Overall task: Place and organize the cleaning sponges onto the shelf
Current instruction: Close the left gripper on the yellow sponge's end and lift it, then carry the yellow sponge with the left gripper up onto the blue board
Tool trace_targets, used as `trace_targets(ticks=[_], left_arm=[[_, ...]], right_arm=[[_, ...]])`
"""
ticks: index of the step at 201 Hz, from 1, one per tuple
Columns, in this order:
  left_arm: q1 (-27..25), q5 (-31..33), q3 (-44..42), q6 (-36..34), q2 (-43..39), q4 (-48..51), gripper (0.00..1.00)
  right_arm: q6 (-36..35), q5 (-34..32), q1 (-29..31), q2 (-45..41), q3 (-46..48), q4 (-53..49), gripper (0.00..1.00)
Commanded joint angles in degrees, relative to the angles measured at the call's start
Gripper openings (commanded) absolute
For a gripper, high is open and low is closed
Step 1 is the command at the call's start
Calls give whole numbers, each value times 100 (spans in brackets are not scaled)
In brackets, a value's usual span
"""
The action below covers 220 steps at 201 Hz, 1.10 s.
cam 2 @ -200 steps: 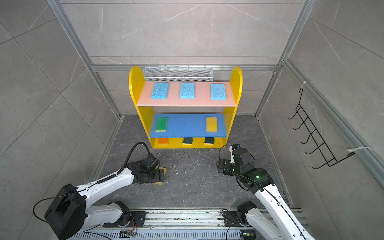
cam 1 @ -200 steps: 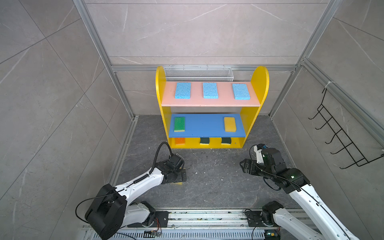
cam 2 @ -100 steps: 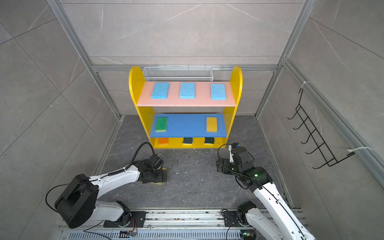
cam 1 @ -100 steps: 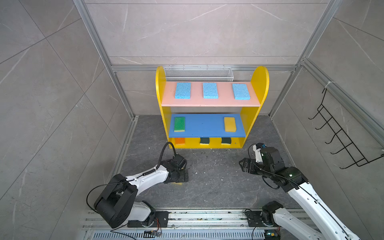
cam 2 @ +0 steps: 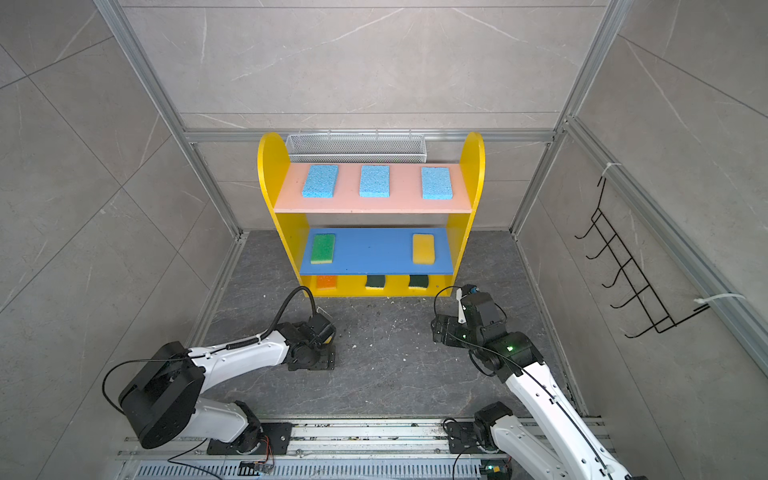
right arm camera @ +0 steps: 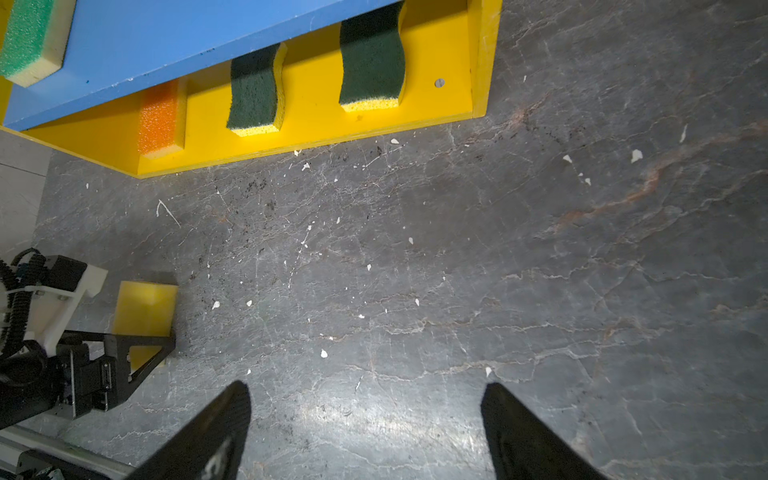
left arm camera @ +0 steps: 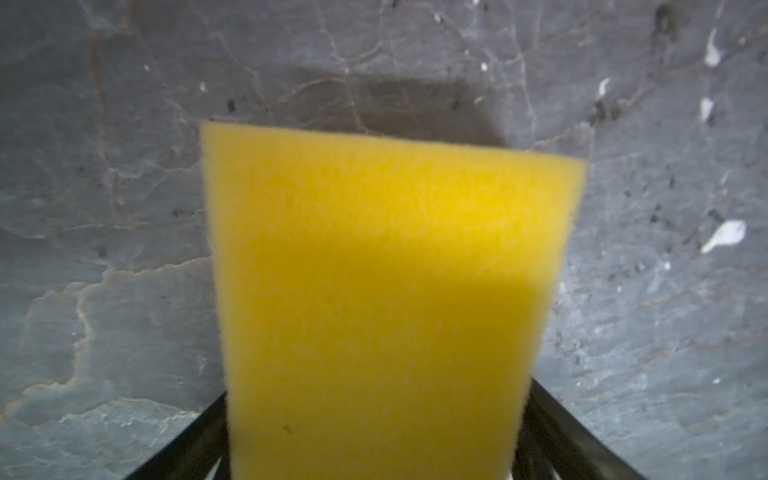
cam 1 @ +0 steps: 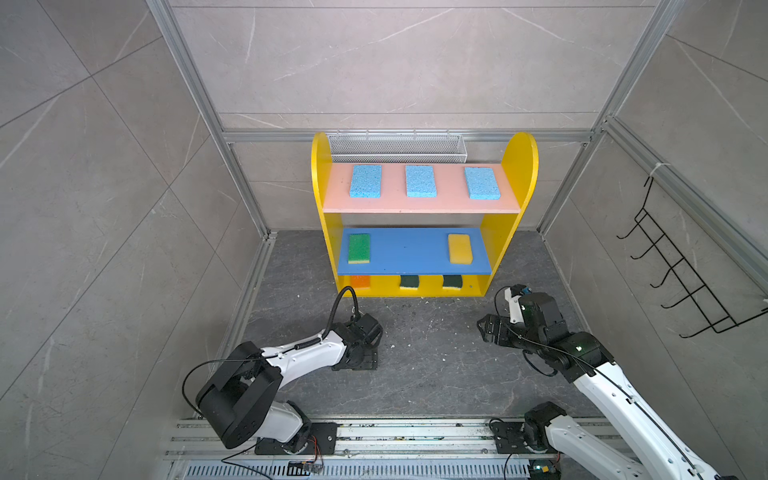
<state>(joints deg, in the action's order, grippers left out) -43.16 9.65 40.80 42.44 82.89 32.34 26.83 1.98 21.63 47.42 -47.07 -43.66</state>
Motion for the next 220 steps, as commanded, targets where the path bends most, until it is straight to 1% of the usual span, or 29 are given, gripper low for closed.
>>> trace_targets(ticks=[1,16,42,53,85,124,152,176,195,220], left_arm=[[-5,259,139,334,396,234,79],[-24,222,233,324,596,260,73],[-126,183,338,350,695,279,50],[-207,268,424,382,644,348,48],[-480,660,1082,411,365,803,48],[-606,925,2437,-77,476,1209,51],[-613,1095,3349,-428,859,1289,52],[-606,1166,4174,-805,1344,1337,52],[-589,1317,4893,-1102,1788,1406,52],[-438,1357,5568,-1220,2237,1360,53]], right_arm=[[-48,-4,33,-22,93,54,89],[-64,-4,35,-31,93,32,89],[-81,-70,35,-66,76,13,89],[-70,-84,39,-81,62,28,89],[-114,-92,33,-66,-10,50,89],[-195,-154,32,-57,-74,68,89],[-244,-224,34,-108,-92,89,89],[-306,-198,30,-251,-75,142,89],[-344,-299,32,-333,-57,123,89],[-363,-321,32,-322,-83,118,89]])
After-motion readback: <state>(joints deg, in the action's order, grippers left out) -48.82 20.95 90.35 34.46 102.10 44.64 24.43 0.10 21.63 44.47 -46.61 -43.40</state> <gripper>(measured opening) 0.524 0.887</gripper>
